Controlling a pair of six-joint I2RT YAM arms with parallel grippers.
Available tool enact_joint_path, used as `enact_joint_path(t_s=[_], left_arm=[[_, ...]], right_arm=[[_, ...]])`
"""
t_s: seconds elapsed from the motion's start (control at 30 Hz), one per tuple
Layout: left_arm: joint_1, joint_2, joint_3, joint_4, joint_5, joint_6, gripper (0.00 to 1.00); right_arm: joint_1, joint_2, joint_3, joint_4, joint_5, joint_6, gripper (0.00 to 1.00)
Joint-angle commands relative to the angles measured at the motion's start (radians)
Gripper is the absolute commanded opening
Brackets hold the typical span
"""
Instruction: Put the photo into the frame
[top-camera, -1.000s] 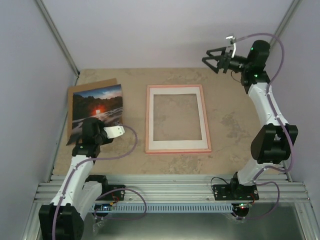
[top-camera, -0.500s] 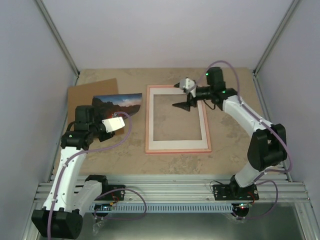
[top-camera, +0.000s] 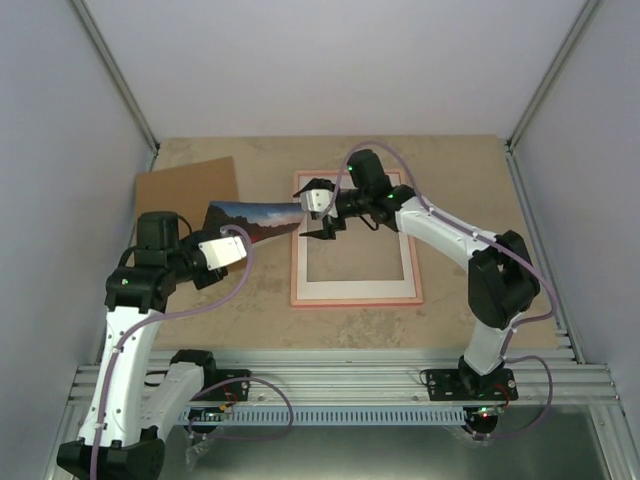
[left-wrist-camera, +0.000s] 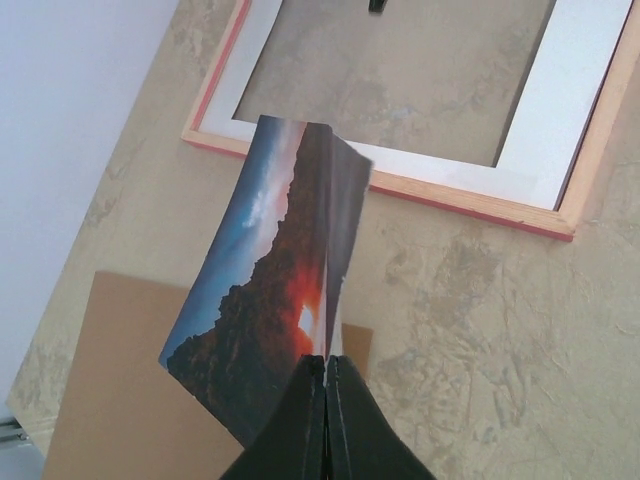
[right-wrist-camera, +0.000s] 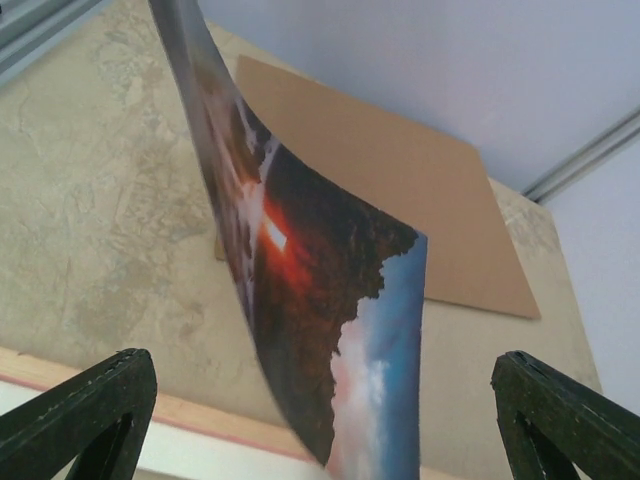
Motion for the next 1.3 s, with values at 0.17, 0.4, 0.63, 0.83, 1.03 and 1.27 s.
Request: enact_joint_path(t_s=[0.17, 0.4, 0.63, 0.83, 1.03, 1.27], left_arm=[[-0.004, -0.035, 0.026, -0.036, 0.051, -0.043, 0.0], [-0.006, -0.073, 0.016, -0.008, 0.079, -0.072, 0.0], [-0.006, -0.135, -0.013, 0.01, 0.121, -0.101, 0.0], [-0.005, -0.163, 0.011, 0.047, 0.1, -0.174, 0.0], [-0.004, -0.176, 0.033, 0.282, -0.058, -0.573, 0.91], [0.006, -0.059, 0.318, 0.395, -0.351, -1.011, 0.99]], right_arm=[[0.114, 0.067, 0.057, 0.019, 0.021, -0.057, 0.87], [0.161, 0.097, 0.039, 0.063, 0.074, -0.05, 0.7], [0.173, 0.124, 0.058, 0.079, 0.092, 0.041, 0.33], [0.187, 0.065, 0.058, 0.018, 0.093, 0.059, 0.01], [0.175, -0.012, 0.089, -0.054, 0.06, 0.165, 0.01], [0.127, -0.164, 0.099, -0.136, -0.098, 0.436, 0.01]])
